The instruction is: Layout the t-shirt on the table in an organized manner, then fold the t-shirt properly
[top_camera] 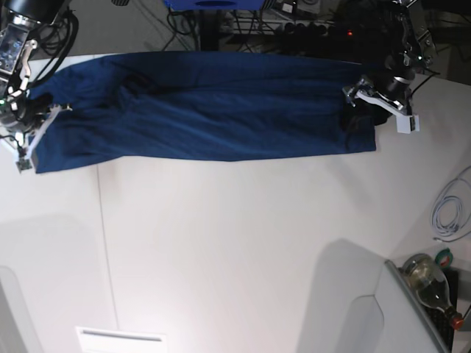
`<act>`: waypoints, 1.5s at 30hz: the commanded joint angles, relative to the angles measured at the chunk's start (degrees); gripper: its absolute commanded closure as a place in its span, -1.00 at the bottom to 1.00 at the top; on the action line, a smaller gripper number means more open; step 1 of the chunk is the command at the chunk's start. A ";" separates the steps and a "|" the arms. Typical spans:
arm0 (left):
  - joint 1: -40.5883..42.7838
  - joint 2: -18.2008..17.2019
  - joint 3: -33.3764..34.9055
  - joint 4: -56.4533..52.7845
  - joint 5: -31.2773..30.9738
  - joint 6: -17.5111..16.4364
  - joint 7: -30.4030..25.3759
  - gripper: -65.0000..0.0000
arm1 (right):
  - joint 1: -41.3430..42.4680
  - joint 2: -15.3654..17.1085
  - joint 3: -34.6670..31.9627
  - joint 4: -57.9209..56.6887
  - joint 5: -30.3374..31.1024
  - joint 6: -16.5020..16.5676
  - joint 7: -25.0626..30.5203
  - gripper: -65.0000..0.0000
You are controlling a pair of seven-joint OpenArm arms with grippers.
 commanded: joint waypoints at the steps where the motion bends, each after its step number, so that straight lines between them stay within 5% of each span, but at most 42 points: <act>1: 0.89 0.15 0.34 -1.43 2.31 0.60 5.68 -0.23 | 0.51 0.74 0.16 0.96 0.18 0.09 0.80 0.96; 5: -1.05 -1.44 0.08 -5.04 2.31 0.60 5.68 0.98 | 0.60 0.74 0.16 0.96 0.18 0.09 0.80 0.96; 15: -5.62 -7.41 -0.10 -6.53 2.23 0.77 5.68 1.00 | 0.60 0.74 0.16 0.96 0.18 0.09 0.80 0.96; 23: -1.93 -7.59 0.43 8.24 2.23 3.23 6.21 1.00 | 0.60 0.74 0.16 0.96 0.18 0.09 0.80 0.96; 26: 2.03 -4.95 0.69 17.47 2.31 9.04 7.61 1.00 | 0.60 0.74 0.16 0.96 0.18 0.09 0.80 0.96; 30: 5.99 -2.32 4.82 29.86 2.31 9.83 15.26 1.00 | 0.68 0.74 0.16 0.96 0.18 0.09 0.71 0.96; 33: 7.57 0.41 8.95 35.58 2.84 13.87 17.28 1.00 | 0.68 0.74 0.16 0.96 0.18 0.09 0.71 0.96; 45: 4.40 8.06 34.36 35.40 10.67 24.07 17.55 1.00 | 0.68 0.74 0.16 0.96 0.18 0.09 0.71 0.96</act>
